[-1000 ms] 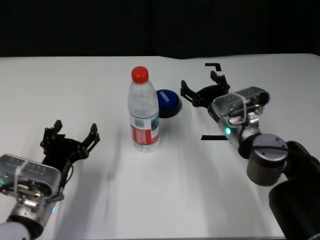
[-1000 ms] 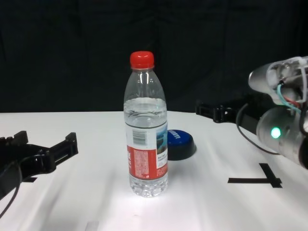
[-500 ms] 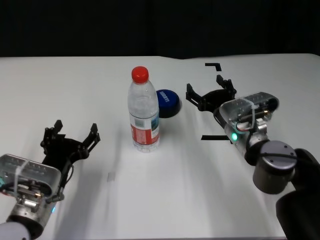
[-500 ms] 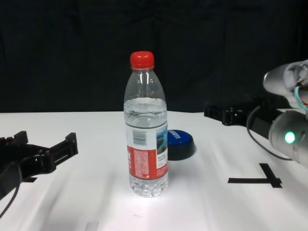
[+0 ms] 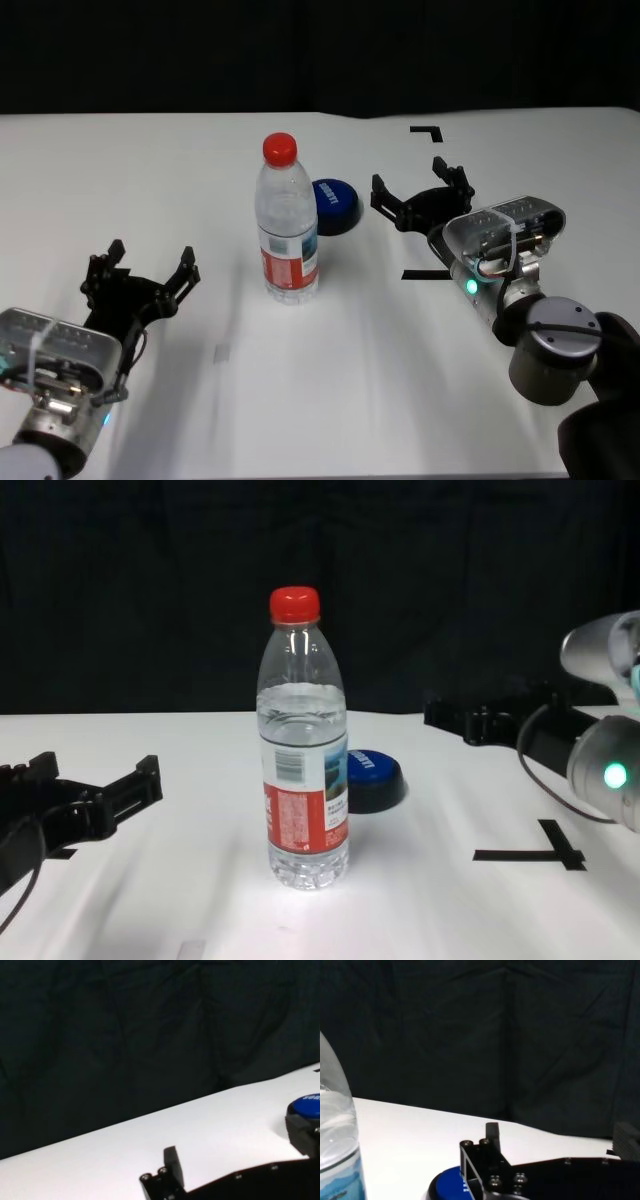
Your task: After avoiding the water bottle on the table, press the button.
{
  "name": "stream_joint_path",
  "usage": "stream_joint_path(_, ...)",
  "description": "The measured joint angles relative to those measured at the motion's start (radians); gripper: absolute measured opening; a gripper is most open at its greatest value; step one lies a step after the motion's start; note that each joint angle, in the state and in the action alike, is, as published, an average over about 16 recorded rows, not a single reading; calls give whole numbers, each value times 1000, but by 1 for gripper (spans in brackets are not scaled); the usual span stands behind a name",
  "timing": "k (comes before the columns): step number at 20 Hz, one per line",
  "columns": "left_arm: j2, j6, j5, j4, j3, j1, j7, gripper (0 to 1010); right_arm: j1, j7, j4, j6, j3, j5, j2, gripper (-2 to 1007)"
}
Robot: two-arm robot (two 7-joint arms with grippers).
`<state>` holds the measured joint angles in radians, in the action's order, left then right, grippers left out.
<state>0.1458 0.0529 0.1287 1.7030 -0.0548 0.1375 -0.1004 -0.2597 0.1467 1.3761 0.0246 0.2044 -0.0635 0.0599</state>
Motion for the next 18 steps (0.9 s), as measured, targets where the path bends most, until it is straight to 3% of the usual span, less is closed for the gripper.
stream_joint_path(18, 0, 0, 0, 0, 0, 0, 0, 1003, 144, -19, 168, -33, -11, -18, 10, 1003)
